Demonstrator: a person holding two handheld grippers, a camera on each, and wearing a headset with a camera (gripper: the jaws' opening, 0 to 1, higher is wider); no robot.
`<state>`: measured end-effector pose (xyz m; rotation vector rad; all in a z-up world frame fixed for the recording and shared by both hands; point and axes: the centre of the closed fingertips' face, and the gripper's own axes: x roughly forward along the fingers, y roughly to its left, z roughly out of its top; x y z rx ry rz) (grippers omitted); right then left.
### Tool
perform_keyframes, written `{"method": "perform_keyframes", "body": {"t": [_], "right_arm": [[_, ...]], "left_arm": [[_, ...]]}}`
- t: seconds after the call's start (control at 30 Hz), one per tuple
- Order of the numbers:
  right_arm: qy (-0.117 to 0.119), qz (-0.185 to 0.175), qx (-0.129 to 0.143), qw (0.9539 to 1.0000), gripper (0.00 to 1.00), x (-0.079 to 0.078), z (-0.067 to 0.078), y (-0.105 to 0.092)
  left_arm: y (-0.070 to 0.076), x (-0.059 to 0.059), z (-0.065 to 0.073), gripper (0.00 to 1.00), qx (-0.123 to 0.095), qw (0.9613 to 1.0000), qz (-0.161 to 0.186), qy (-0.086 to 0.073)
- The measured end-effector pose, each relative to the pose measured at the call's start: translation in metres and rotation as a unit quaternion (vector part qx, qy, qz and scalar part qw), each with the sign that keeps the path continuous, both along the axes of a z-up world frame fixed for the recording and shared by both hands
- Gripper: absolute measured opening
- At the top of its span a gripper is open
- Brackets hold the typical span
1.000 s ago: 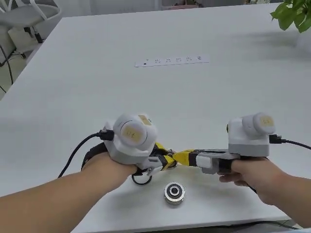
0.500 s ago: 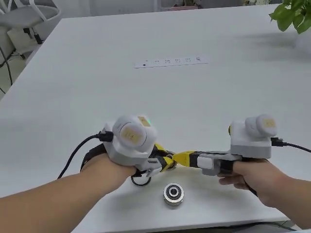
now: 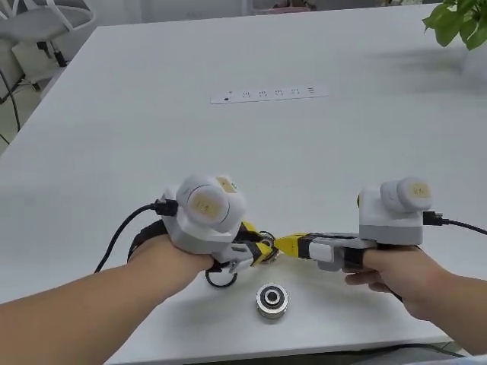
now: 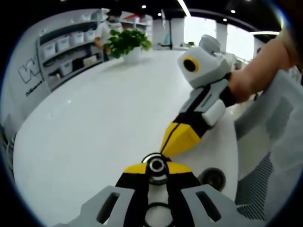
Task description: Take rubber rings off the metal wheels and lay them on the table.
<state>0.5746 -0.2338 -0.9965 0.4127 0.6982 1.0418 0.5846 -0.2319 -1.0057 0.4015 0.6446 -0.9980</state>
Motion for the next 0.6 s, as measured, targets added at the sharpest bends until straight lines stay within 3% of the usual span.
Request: {"method": "perform_keyframes", "body": {"t": [0.3, 0.6], "right_arm": [[0.001, -0.001, -0.001, 1.0, 0.0, 0.003, -0.002, -0.001], [0.003, 0.001, 0.003, 1.0, 0.0, 0.005, -0.002, -0.002]], "left_arm": [[0.003, -0.004, 0.004, 0.18, -0.004, 1.0, -0.005, 0.004], [0.011, -0.01, 0.018, 0.23, -0.017, 0.9998, -0.008, 0.002]]}}
